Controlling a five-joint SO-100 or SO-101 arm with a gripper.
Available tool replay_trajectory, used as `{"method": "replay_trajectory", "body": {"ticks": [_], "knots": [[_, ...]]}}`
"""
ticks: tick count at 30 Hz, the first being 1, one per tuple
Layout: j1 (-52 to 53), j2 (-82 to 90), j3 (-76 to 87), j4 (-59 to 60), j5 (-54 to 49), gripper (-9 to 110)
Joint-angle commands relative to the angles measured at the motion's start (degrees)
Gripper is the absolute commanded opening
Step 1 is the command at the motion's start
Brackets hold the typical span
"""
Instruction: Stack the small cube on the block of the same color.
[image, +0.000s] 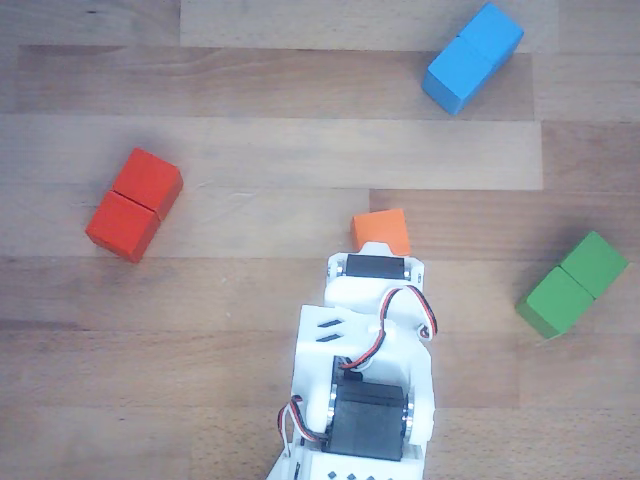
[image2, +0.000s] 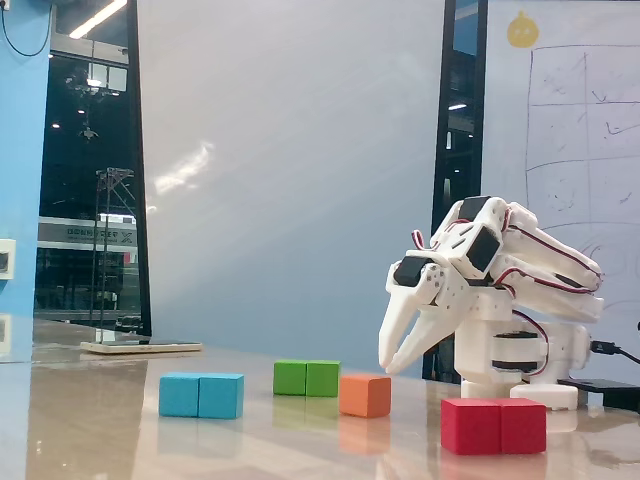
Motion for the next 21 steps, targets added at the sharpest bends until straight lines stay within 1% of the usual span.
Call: {"method": "replay_trajectory", "body": {"ticks": [1, 12, 18, 21], "knots": [[0.09, 1.93, -1.23, 0.44, -0.44, 0], [-0.09, 1.93, -1.23, 0.44, -0.44, 0], [-3.69, 1.93, -1.23, 0.44, -0.18, 0], [-1.58, 1.93, -1.23, 0.44, -0.18, 0]]}}
